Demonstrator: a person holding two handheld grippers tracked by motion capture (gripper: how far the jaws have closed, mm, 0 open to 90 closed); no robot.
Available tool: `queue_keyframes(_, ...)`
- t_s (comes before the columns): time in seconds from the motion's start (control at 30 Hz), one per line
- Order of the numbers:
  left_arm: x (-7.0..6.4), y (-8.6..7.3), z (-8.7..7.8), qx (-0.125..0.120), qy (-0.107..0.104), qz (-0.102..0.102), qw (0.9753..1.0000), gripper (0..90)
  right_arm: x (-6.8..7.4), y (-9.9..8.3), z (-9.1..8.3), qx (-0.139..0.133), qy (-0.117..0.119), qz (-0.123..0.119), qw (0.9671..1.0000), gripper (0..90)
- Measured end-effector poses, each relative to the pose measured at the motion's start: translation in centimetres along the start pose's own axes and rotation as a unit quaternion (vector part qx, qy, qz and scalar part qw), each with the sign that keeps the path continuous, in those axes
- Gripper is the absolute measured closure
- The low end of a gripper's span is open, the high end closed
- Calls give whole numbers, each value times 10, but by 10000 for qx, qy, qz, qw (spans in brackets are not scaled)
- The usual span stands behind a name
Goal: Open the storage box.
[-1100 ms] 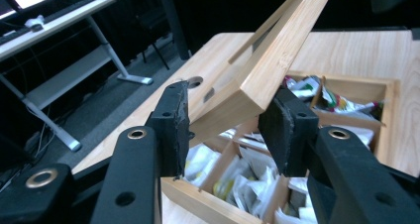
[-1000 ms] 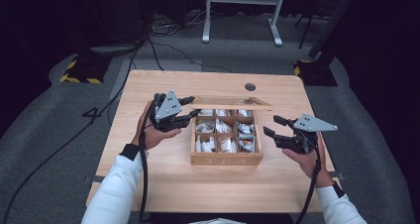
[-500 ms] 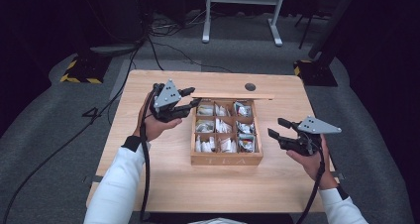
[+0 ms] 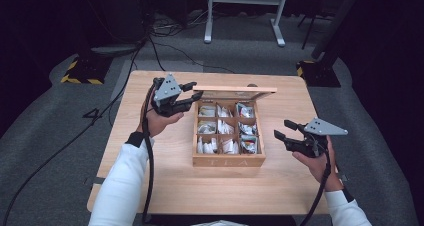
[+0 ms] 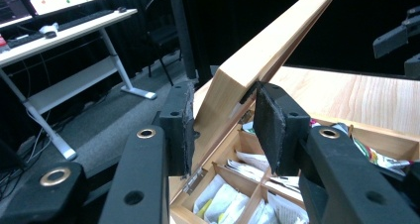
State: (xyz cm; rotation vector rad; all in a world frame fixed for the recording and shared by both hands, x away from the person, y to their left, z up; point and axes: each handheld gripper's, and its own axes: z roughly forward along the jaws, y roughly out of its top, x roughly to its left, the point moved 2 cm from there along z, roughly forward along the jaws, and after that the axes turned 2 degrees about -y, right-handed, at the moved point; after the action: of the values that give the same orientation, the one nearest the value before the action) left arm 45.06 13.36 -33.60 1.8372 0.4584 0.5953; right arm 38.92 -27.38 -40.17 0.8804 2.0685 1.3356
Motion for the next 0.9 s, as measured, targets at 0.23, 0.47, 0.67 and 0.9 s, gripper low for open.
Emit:
queue_keyframes(0.23, 11, 5, 7, -106, 106, -136, 9998, 615, -5, -5, 0, 3, -79, 61, 10000, 428)
queue_keyframes(0.47, 23, 8, 13, -228, 123, -364, 9990, 621, -5, -7, 1, 39, -56, 73, 10000, 425)
queue_keyframes(0.67, 31, 9, 17, -314, 106, -549, 9979, 621, -4, -9, 3, 82, -14, 71, 9999, 421)
queue_keyframes(0.9, 39, 11, 27, -275, 282, -690, 9968, 629, -4, -11, 4, 123, 14, 49, 9999, 419)
